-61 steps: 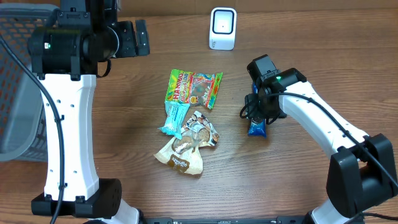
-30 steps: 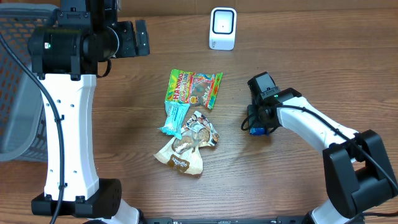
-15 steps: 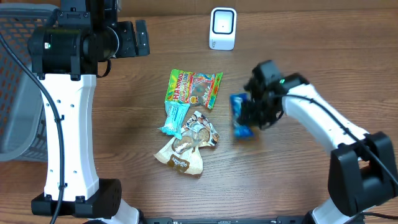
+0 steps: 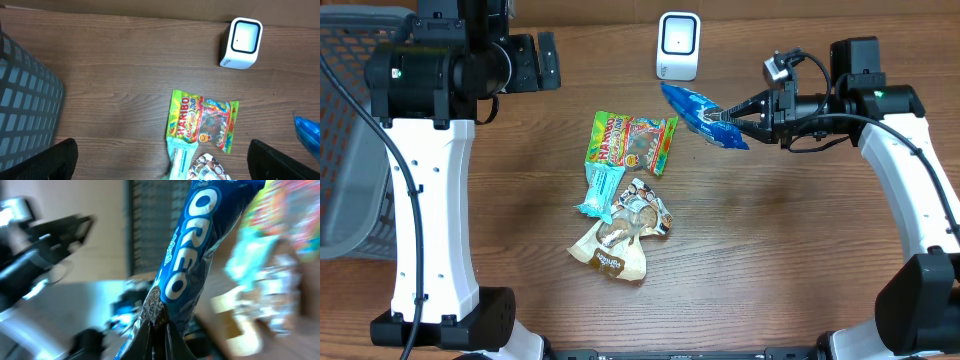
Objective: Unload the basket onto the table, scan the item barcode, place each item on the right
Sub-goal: 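Lift the Oreo pack and carry it up toward the white scanner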
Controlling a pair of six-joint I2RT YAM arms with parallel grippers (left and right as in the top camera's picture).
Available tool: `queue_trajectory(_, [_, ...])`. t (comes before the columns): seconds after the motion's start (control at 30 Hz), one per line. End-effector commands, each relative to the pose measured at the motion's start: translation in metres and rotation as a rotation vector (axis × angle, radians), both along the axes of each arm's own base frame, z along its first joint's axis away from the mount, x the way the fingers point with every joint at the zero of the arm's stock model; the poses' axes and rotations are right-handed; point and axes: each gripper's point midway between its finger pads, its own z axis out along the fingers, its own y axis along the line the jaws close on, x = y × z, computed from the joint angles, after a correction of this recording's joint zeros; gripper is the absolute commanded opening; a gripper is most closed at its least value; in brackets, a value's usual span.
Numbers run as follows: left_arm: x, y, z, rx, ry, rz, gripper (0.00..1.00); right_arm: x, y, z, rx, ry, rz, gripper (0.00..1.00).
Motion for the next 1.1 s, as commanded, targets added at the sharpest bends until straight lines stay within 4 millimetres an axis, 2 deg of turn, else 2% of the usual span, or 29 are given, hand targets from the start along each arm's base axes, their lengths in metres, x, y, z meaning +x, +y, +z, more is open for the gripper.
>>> queue_trajectory(0.0, [0.001,-0.001,-0.002,0.012,0.005,-0.017,1.00,-0.022,0.004,0.045,0.193,0.031,0.101,0.04])
queue_trajectory(0.1, [0.001,-0.001,-0.002,0.012,0.005,-0.017,1.00,-0.024,0.004,0.039,0.173,0.056,0.088,0.04])
queue_trajectory(0.23, [0.001,-0.001,-0.002,0.012,0.005,-0.017,1.00,-0.027,0.004,0.010,0.118,0.152,0.055,0.04])
queue_trajectory(0.3, [0.001,-0.001,-0.002,0.012,0.005,-0.017,1.00,-0.036,0.004,0.014,0.207,0.192,0.091,0.04])
queue_trajectory(0.33, [0.001,-0.001,-0.002,0.012,0.005,-0.017,1.00,-0.038,0.004,0.011,0.208,0.245,0.086,0.04])
queue_trajectory(0.57, [0.001,-0.001,-0.002,0.012,0.005,-0.017,1.00,-0.041,0.006,0.011,0.207,0.323,0.085,0.04])
queue_trajectory(0.8, [0.001,-0.001,-0.002,0.012,0.005,-0.017,1.00,-0.036,0.006,0.030,0.206,0.359,0.083,0.04])
queue_trajectory(1.07, [0.001,-0.001,-0.002,0.012,0.005,-0.017,1.00,-0.028,0.006,0.073,0.205,0.272,0.093,0.04])
